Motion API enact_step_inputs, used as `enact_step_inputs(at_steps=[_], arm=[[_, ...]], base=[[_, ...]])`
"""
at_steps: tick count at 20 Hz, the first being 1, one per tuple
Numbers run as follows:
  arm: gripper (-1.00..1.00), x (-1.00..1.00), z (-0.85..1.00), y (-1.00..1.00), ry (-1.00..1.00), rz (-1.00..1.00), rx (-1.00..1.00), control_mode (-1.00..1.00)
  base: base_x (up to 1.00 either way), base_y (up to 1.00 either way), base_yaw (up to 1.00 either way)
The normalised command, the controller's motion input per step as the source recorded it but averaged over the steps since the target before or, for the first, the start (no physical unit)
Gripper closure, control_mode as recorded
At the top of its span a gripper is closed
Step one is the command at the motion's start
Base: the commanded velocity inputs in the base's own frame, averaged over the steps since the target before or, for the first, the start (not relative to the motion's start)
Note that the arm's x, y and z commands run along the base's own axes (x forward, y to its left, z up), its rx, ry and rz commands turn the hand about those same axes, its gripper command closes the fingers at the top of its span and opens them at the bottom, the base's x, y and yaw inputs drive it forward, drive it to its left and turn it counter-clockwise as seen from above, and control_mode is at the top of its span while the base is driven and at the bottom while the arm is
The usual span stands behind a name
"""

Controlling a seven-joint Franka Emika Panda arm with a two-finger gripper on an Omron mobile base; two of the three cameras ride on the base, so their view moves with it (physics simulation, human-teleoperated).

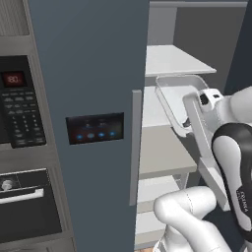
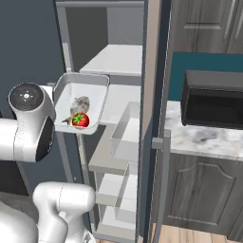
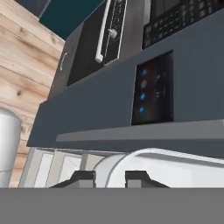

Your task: Place the tupperware containing the fish and tomato meal in the microwave. Close the microwave door and press the start button to reheat the meal.

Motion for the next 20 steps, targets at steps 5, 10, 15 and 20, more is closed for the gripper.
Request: enact_step_inputs(at_steps=[5,10,15,20], arm=[[1.00,-0.16,-0.02,0.05,0.00,0.00,0.01,1.00],[1.00,0.00,0.00,0.00,0.00,0.00,0.00,1.00],[1.00,0.00,0.00,0.00,0.00,0.00,0.00,1.00],[1.00,0.00,0.00,0.00,0.00,0.00,0.00,1.00]], base=[[-0.79,0.64,0.00],[-0.73,1.00,0.00],[-0.07,1.00,0.04],[0.05,0.94,0.15]])
